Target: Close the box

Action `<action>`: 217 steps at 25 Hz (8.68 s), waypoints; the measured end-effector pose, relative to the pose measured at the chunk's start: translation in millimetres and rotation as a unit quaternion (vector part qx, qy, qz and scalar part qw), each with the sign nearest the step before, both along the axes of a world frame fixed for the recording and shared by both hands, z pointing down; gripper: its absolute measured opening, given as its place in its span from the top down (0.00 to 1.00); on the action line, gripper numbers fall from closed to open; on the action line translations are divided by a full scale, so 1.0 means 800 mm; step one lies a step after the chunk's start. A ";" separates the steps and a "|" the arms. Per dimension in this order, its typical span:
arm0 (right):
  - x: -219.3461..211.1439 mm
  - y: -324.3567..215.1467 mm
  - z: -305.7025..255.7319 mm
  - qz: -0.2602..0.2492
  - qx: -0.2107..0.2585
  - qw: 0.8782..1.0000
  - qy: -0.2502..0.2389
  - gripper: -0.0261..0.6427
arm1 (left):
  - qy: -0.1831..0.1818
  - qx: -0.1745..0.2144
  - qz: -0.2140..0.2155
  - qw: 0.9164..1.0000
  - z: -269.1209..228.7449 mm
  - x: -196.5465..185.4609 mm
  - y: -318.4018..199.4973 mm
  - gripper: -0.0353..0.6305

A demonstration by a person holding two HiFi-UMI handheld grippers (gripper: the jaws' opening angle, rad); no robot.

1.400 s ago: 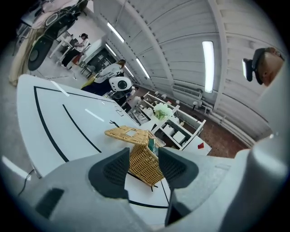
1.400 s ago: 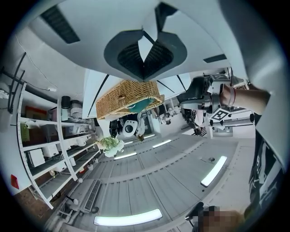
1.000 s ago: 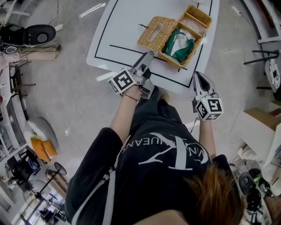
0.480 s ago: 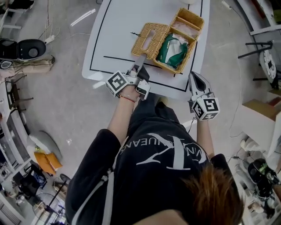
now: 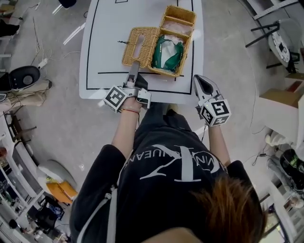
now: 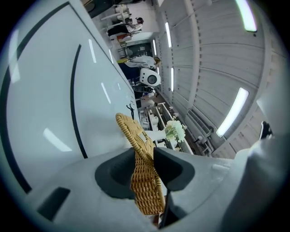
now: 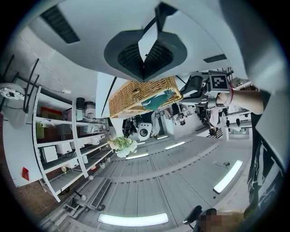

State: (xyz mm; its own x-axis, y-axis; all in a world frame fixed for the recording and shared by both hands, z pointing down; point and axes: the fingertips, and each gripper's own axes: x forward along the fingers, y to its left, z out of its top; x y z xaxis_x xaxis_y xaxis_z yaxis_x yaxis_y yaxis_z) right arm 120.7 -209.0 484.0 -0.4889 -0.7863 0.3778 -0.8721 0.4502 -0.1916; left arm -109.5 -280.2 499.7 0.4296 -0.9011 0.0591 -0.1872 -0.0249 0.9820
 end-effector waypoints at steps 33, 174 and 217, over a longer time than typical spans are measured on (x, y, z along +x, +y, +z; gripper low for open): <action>-0.008 0.010 -0.010 -0.015 0.019 0.999 -0.026 0.96 | -0.571 0.220 0.157 0.775 -0.094 0.052 0.026 0.83; 0.005 -0.041 -0.124 0.003 0.139 0.990 -0.039 0.96 | -0.589 0.273 0.044 0.760 -0.170 -0.002 0.011 0.93; 0.014 -0.034 -0.139 0.015 0.155 0.987 -0.037 0.96 | -0.555 0.294 0.011 0.778 -0.206 -0.008 0.002 0.93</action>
State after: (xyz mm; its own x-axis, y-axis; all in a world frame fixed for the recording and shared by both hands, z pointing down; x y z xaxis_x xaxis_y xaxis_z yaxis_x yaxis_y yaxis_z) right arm 132.2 -236.1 372.7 -0.4801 -0.8734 0.0814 -0.8752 0.4706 -0.1120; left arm -116.1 -278.6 335.3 0.4236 -0.9057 -0.0163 -0.9051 -0.4239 0.0341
